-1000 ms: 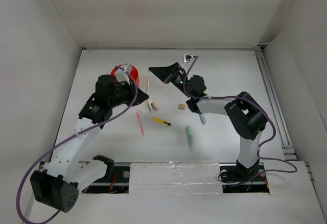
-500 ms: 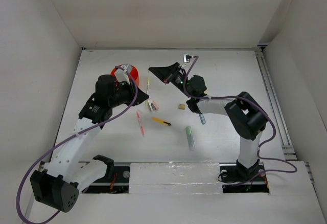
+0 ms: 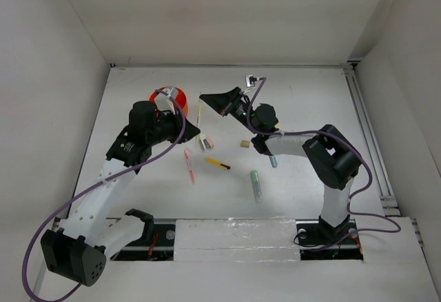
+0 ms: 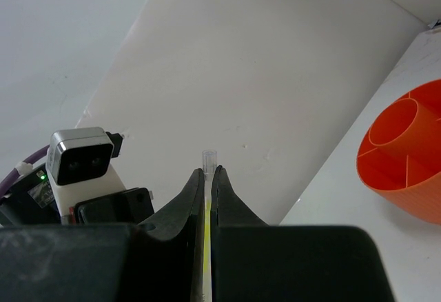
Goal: Sort the stationery into containers
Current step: Cap the pen
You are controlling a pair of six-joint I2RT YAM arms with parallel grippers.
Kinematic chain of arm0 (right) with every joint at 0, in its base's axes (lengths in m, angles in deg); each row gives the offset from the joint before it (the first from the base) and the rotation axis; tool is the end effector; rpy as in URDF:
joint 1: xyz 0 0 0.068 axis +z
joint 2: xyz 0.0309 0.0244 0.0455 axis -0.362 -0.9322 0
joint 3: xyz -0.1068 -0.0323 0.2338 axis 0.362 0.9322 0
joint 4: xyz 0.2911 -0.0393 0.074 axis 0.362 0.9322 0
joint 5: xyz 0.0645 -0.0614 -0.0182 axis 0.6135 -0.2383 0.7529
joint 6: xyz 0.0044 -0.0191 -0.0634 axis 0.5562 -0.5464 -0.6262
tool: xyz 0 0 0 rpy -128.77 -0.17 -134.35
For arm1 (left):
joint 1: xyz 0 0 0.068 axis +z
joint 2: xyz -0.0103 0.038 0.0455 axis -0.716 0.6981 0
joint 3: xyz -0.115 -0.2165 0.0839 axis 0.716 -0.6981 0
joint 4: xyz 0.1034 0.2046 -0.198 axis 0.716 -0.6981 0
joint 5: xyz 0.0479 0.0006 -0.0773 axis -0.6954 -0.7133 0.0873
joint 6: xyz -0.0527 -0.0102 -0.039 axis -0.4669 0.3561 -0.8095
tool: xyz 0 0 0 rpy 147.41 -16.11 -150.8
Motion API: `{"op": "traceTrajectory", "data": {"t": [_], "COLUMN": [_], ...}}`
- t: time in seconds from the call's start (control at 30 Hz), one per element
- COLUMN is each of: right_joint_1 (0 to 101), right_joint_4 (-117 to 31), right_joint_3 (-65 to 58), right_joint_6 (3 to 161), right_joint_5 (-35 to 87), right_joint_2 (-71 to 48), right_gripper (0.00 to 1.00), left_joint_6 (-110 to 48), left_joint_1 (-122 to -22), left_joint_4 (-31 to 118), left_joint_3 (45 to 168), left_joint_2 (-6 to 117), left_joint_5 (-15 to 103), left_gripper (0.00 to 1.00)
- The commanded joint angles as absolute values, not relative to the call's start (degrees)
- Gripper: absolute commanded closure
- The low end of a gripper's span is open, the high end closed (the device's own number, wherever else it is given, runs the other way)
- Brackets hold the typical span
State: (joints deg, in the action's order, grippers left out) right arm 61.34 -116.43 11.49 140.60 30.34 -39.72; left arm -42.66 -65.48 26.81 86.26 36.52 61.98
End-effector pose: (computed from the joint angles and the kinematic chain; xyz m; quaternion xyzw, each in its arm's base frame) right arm 0.3390 0.3004 0.2244 0.0302 0.5477 0.6997 0.4577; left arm 0.2633 -0.1193 0.3215 0.1106 0.7935 -0.3796 0.4627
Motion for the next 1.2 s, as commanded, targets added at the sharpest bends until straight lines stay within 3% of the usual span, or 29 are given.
{"op": "traceTrajectory", "data": {"t": [0.0, 0.5, 1.17], "right_joint_1": [61.8, 61.8, 62.9], "right_joint_4": [-123.0, -118.6, -107.4], "right_joint_3": [11.7, 11.7, 10.1], "right_joint_6": [140.5, 142.5, 133.7], "right_joint_5": [31.0, 35.3, 37.5], "right_joint_2": [-36.9, -34.7, -33.2], "right_gripper": [1.0, 1.0, 1.0], "left_joint_6": [-42.0, -42.0, -42.0], "left_joint_1": [-65.3, -65.3, -65.3], "left_joint_4": [27.9, 27.9, 29.6], "left_joint_3": [86.9, 86.9, 88.0], "left_joint_2": [36.2, 36.2, 33.9], "left_joint_5": [62.0, 60.3, 59.6], "left_gripper": [1.0, 1.0, 1.0]}}
